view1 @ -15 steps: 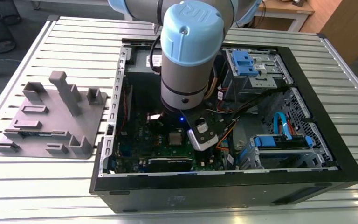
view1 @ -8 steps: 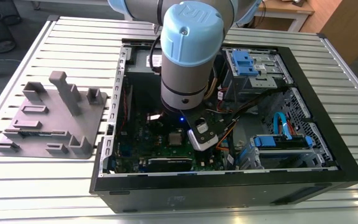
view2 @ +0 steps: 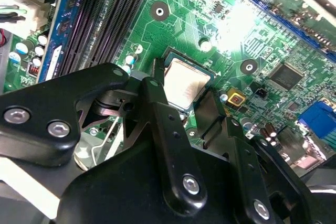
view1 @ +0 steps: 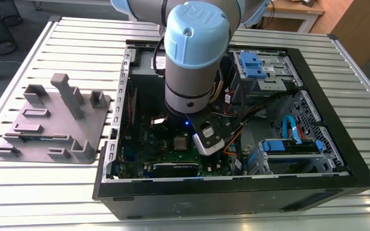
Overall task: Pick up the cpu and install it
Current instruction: 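Place the cpu into insertion slot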
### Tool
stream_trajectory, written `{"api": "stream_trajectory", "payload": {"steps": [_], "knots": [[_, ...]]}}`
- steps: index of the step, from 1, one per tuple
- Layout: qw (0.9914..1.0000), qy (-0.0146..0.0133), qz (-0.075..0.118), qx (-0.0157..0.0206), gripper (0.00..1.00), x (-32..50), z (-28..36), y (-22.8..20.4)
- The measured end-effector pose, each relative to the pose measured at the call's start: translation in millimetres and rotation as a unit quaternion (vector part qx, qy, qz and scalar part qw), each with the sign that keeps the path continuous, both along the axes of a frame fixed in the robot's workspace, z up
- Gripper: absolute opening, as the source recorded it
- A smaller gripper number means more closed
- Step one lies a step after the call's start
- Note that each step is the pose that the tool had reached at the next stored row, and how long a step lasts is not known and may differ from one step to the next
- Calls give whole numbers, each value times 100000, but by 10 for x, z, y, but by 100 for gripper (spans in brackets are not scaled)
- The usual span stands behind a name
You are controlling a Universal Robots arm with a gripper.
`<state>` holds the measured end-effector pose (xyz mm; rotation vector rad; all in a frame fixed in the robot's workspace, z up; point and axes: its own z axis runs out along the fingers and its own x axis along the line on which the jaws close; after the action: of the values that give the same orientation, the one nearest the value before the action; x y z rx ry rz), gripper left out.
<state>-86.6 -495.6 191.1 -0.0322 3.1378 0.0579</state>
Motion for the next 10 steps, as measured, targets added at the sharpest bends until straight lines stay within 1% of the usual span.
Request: {"api": "stream_trajectory", "payload": {"steps": [10], "knots": [[100000,7,-4,-3,47,3,-11,4]]}}
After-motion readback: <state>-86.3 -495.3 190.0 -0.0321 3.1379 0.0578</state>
